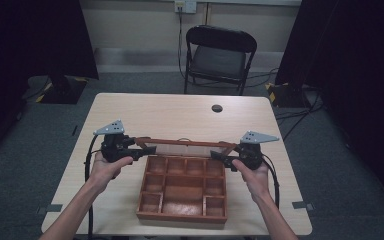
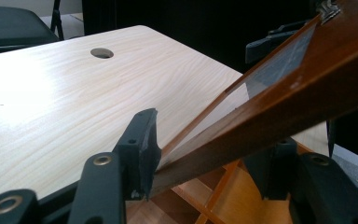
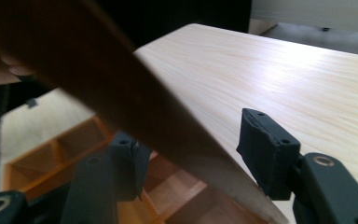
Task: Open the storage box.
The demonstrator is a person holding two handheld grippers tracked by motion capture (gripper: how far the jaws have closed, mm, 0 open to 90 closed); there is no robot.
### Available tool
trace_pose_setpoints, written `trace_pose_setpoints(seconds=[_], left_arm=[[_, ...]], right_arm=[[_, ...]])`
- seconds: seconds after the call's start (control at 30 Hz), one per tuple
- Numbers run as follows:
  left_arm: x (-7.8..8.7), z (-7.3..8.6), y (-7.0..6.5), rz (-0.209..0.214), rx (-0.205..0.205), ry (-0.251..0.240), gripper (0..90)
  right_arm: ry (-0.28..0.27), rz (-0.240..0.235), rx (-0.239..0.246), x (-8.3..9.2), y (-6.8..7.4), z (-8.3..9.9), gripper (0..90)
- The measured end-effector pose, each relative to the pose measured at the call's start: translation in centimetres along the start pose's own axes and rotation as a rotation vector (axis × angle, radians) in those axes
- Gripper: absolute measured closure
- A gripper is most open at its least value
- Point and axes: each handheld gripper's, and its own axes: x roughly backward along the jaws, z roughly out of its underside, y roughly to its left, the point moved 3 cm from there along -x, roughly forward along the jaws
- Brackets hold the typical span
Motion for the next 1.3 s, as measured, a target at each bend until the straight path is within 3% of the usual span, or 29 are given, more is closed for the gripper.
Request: trace_pose_setpoints(seconds=[0.07,0.4,0.63,0.97,1.3], left_arm=[[-0.1,-0.1,0.2,-0.003,-0.001,0.004,48.3],[-1.0,0.8,1.5,-0.020,0.028,0.031,50.4],[-1.7,1.3,2.1,-0.034,0.019,0.062,52.4],[-2.0,1.3,2.9,-0.046,0.032,0.045,55.7],[-2.1,1.4,3.4,-0.051,0.040,0.035,58.6]], right_arm=[[0.004,0.022,0.008,-0.1,-0.1,0.1,43.9],[-0.020,0.011,-0.025,-0.1,-1.1,0.1,43.4],[-0.026,0.016,-0.045,-0.2,-1.9,0.3,44.4],[-0.040,0.013,-0.055,-0.6,-2.7,0.2,51.1],[-0.035,0.025,-0.061,-1.4,-3.5,-0.1,50.8]])
